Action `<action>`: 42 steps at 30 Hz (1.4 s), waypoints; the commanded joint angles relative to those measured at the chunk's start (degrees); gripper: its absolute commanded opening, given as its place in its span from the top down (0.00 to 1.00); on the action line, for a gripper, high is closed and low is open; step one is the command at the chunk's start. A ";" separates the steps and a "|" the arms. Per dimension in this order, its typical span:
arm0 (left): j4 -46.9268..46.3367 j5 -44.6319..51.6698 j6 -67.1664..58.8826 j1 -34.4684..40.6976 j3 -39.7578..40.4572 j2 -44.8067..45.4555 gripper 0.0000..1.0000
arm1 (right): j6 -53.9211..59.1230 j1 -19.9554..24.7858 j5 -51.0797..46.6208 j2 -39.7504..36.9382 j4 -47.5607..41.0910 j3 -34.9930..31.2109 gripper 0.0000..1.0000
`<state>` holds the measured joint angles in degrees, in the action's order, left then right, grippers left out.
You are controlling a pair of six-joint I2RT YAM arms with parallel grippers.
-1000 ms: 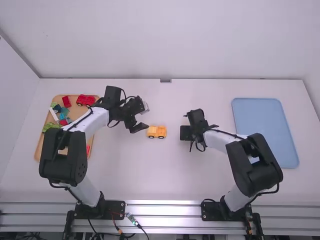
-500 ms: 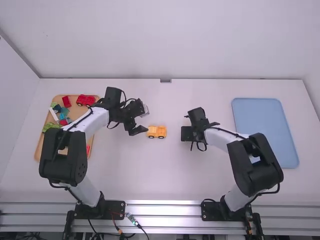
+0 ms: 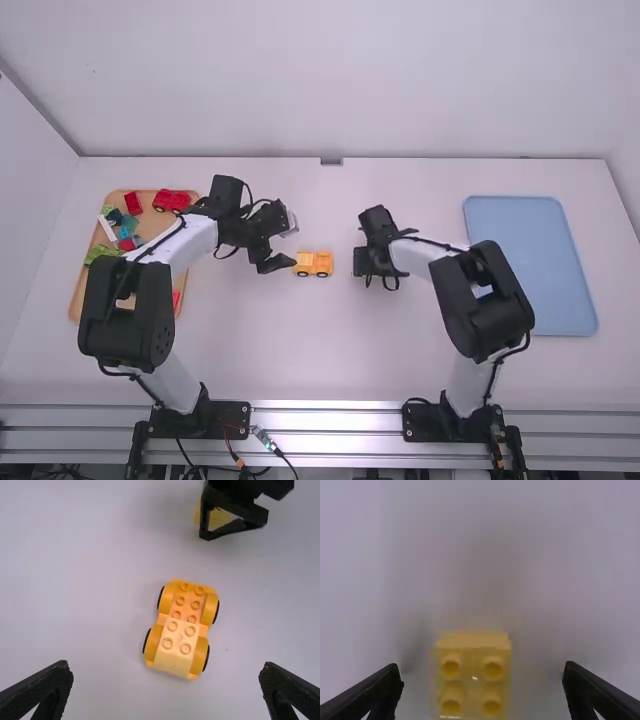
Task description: Assemble lego blocks to make yellow taxi
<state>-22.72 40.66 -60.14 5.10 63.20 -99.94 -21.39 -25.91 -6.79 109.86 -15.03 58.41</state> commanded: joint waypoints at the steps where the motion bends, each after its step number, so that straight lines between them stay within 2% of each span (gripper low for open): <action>1: -0.15 0.39 -0.98 -0.24 -0.36 1.48 0.01 | -0.24 -1.20 -2.10 0.75 0.44 0.94 0.14; 2: -0.15 0.39 -0.98 -0.24 -0.36 1.48 0.01 | -0.22 -1.14 -1.99 0.72 0.50 0.94 0.14; 11: 0.28 0.59 -0.81 -0.24 -0.36 1.48 0.01 | 1.09 2.38 2.51 0.72 -0.22 0.94 0.39; 15: 0.28 0.61 -0.79 -0.22 -0.36 1.48 0.01 | 1.14 2.62 2.49 0.72 -0.50 0.94 0.44; 20: 0.22 0.61 -0.79 -0.24 -0.36 1.48 0.01 | 2.16 2.23 2.49 0.72 -1.60 1.79 0.58; 25: 0.26 0.56 -0.79 -0.22 -0.34 1.48 0.01 | 5.51 2.25 3.06 0.75 -4.83 3.96 0.68; 32: 0.24 0.54 -0.79 -0.22 -0.36 1.48 0.01 | 12.41 2.23 6.64 0.75 -4.55 4.24 0.80; 36: 0.24 0.56 -0.83 -0.22 -0.36 1.48 0.01 | 17.79 2.29 8.52 0.75 -4.59 4.24 0.83; 42: 0.22 0.50 -0.79 -0.24 -0.36 1.48 0.01 | 33.38 2.16 8.44 0.75 -4.87 4.22 0.82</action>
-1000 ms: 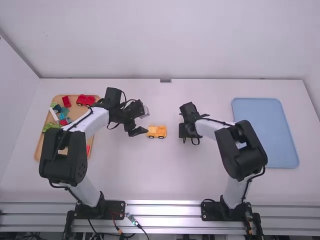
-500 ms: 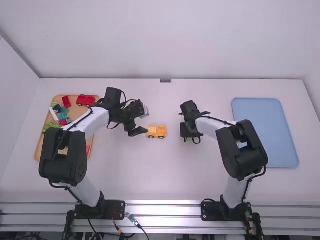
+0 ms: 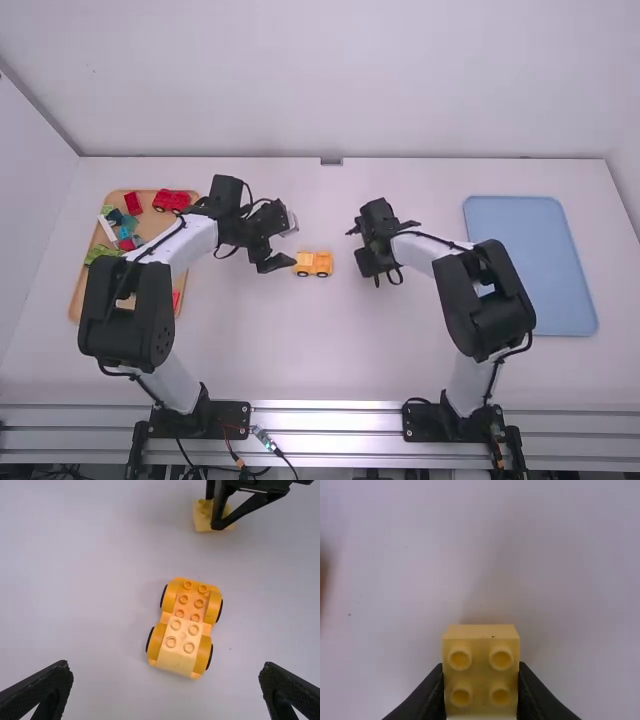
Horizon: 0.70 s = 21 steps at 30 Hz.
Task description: Assemble lego blocks to make yellow taxi
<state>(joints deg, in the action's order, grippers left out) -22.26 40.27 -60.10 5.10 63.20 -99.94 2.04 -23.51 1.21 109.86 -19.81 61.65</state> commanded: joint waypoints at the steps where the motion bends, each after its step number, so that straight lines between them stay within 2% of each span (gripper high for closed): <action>1: -0.24 0.87 -0.85 -0.24 -0.36 1.48 0.01 | 11.17 -0.22 0.31 0.75 0.02 0.98 0.82; 7: -1.11 0.80 -1.07 -0.22 -0.36 1.48 0.01 | 28.37 0.15 7.69 0.75 -2.19 0.98 0.83; 12: -1.09 0.78 -1.05 -0.24 -0.36 1.48 0.01 | 37.40 0.59 7.76 0.75 -2.10 0.98 0.87; 21: -1.51 0.78 -1.22 -0.26 -0.36 1.48 0.01 | 51.98 1.60 7.87 0.75 -1.75 0.98 0.87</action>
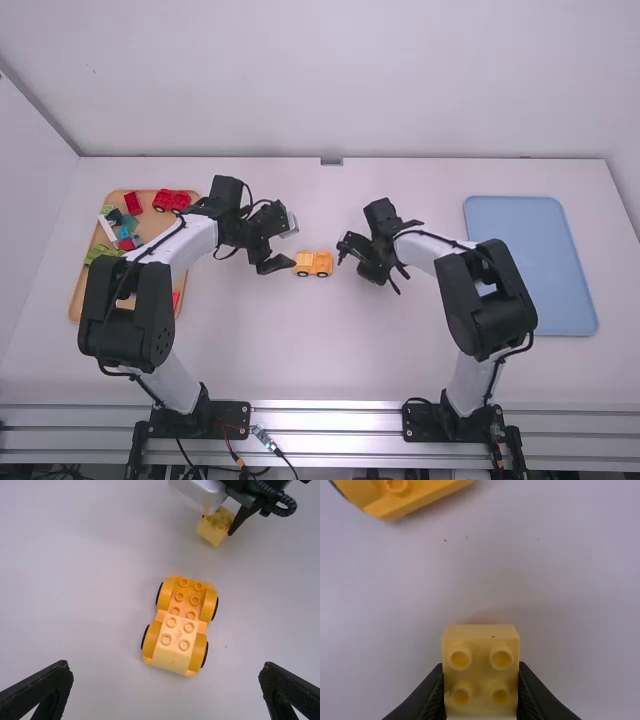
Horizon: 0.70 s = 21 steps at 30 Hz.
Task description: Assemble lego blocks to make yellow taxi
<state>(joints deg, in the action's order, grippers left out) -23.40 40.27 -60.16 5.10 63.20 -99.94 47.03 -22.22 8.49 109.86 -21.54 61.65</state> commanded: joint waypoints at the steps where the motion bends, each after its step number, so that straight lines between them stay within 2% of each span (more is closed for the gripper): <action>1: -0.39 0.76 -1.11 -0.22 -0.36 1.48 0.01 | 8.22 0.61 0.76 0.75 0.09 0.98 0.87; 8: -2.21 0.80 -2.97 -0.17 -0.36 1.48 0.01 | 19.10 1.44 5.79 0.77 0.50 0.98 0.84; 21: -4.02 1.00 -4.87 -0.17 -0.36 1.48 0.01 | 21.99 2.01 4.35 1.34 1.55 0.98 0.72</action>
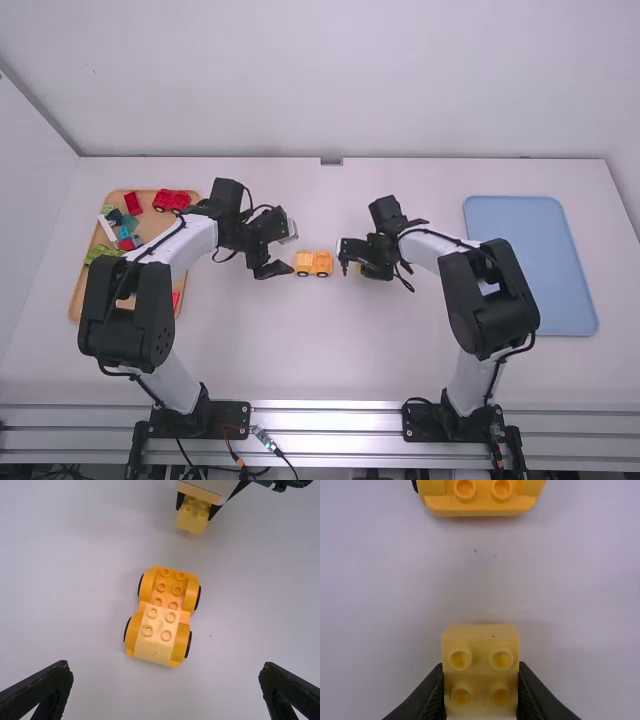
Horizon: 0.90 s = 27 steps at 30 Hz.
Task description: Assemble lego blocks to make yellow taxi
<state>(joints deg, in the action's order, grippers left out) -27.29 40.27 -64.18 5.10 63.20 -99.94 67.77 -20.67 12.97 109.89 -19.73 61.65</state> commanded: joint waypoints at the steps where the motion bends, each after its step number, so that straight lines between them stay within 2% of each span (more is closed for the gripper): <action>1: -0.17 1.02 -0.83 -0.17 -0.36 1.48 0.01 | 1.09 0.42 -0.11 1.40 -0.48 0.98 0.70; 3: -0.33 0.98 -0.83 -0.17 -0.36 1.48 0.01 | 0.98 0.39 -0.02 1.42 -0.48 0.98 0.66; 6: -0.70 0.98 -0.83 -0.17 -0.36 1.48 0.01 | -0.28 0.44 -0.33 1.40 -0.39 0.98 0.52; 9: -0.85 0.98 -0.83 -0.17 -0.36 1.48 0.01 | -1.07 0.33 -1.68 1.40 -0.55 0.98 0.46; 10: -1.01 0.98 -0.85 -0.17 -0.36 1.48 0.01 | -1.70 0.35 -1.99 1.40 -0.44 0.98 0.39; 11: -1.01 0.98 -0.83 -0.17 -0.36 1.48 0.01 | -2.05 0.50 -2.34 1.40 -0.28 0.98 0.22; 12: -1.01 0.98 -0.83 -0.17 -0.36 1.48 0.01 | -2.01 0.50 -2.34 1.40 -0.28 0.98 0.20; 13: -0.96 0.96 -0.85 -0.17 -0.36 1.48 0.01 | -1.97 0.31 -2.25 1.38 -0.04 0.98 0.06; 14: -0.74 0.98 -0.81 -0.17 -0.36 1.48 0.01 | -1.97 0.22 -1.92 1.25 0.20 1.05 0.01; 17: -0.76 1.02 -2.67 -0.20 -0.36 1.48 0.01 | -1.99 0.00 -0.96 0.72 -1.18 2.16 0.01; 23: -0.39 1.77 -7.54 -0.24 -0.69 1.48 0.01 | 0.09 0.11 1.68 -3.38 -11.15 6.62 0.01; 27: 4.76 5.70 -10.78 -0.20 -3.51 1.37 0.01 | 3.58 2.21 9.77 -7.49 -14.93 6.97 0.01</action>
<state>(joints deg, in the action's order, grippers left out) -22.68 42.26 -71.64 5.10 61.56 -99.94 68.97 -19.97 16.78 106.08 -34.15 67.02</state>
